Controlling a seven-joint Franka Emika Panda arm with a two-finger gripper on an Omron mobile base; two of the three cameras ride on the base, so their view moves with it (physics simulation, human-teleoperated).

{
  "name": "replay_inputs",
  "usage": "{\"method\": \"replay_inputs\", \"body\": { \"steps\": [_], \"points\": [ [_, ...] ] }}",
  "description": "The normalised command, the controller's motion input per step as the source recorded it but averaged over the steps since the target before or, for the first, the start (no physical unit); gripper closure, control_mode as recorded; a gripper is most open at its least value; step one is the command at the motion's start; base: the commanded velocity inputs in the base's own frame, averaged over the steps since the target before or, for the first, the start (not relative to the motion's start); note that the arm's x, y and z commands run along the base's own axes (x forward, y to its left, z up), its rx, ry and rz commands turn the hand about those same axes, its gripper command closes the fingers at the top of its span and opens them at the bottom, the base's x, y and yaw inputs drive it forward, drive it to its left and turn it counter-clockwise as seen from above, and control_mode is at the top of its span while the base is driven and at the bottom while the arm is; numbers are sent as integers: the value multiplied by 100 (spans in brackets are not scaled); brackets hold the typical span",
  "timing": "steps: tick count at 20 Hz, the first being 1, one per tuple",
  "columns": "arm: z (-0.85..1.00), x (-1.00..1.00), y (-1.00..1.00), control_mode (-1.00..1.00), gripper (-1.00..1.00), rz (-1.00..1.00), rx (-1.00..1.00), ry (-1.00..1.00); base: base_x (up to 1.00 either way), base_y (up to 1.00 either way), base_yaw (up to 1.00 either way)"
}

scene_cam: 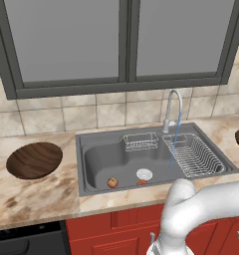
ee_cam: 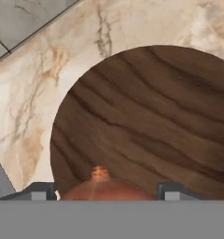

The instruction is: Pick the onions from the sink and place them in one bowl. Place the peach in the other bowl. Then turn off the sink faucet.

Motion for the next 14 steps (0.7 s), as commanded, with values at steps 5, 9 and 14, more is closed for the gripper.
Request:
{"method": "replay_inputs", "body": {
  "steps": [5, 9, 14],
  "points": [
    [-35, 26, -30, -100, -100, 0, 0, 7, 0, 0, 0],
    [-40, 18, -49, -100, -100, 0, 0, 2, 0, 0, 0],
    [-3, 10, -34, -100, -100, 0, 3, 1, 0, 0, 0]
  ]
}}
